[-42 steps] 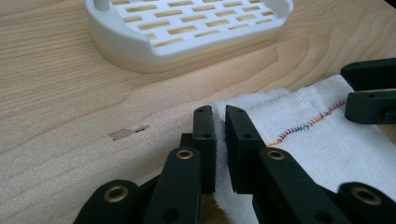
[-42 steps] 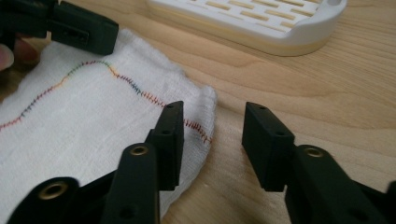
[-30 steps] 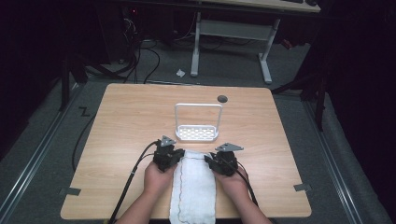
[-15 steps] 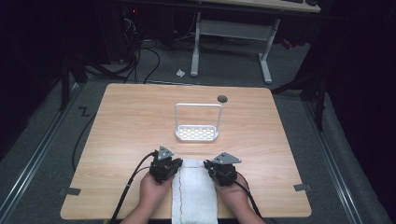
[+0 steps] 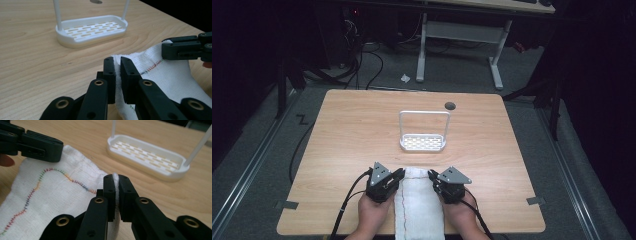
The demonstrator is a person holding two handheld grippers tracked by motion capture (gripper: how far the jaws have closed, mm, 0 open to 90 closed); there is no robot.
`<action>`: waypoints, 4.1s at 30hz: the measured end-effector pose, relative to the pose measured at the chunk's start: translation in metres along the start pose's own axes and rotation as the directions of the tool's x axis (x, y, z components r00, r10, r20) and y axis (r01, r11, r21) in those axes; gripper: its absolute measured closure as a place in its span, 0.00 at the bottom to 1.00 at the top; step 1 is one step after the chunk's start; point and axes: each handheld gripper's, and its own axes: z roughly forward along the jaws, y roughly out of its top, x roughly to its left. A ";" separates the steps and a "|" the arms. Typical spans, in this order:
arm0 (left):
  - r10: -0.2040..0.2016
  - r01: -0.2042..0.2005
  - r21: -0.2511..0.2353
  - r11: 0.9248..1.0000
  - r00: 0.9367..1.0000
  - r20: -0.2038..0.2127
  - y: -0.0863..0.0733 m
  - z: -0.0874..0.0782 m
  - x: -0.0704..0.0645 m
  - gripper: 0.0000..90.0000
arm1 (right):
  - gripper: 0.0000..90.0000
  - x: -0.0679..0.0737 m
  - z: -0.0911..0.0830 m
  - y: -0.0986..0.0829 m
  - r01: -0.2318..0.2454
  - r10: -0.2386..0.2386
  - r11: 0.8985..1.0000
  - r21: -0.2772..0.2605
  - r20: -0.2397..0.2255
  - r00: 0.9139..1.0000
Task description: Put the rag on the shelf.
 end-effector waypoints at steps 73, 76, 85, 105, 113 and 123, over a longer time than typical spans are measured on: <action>0.175 -0.195 -0.321 0.927 0.980 -0.090 0.195 -0.022 -0.008 0.93 | 0.95 -0.062 -0.064 0.164 0.039 0.004 0.904 -0.426 0.100 0.995; 0.191 -0.212 -0.315 0.925 0.977 -0.096 0.205 -0.016 -0.007 0.93 | 0.95 -0.069 -0.062 0.169 0.029 0.016 0.904 -0.426 0.102 0.995; 0.192 -0.217 -0.302 0.928 0.975 -0.111 0.224 0.004 0.003 0.93 | 0.95 -0.090 -0.047 0.189 0.011 0.037 0.911 -0.411 0.108 0.993; 0.215 -0.253 -0.289 0.924 0.964 -0.157 0.263 0.027 0.031 0.94 | 0.95 -0.117 -0.015 0.223 -0.062 0.096 0.905 -0.421 0.060 0.994; 0.229 -0.262 -0.239 0.935 0.960 -0.159 0.275 0.047 0.042 0.94 | 0.95 -0.132 -0.001 0.229 -0.060 0.093 0.917 -0.394 0.066 0.993; 0.170 -0.189 -0.153 0.970 0.977 -0.130 0.272 0.082 0.067 0.93 | 0.95 -0.153 0.035 0.227 -0.085 0.105 0.950 -0.299 0.053 0.993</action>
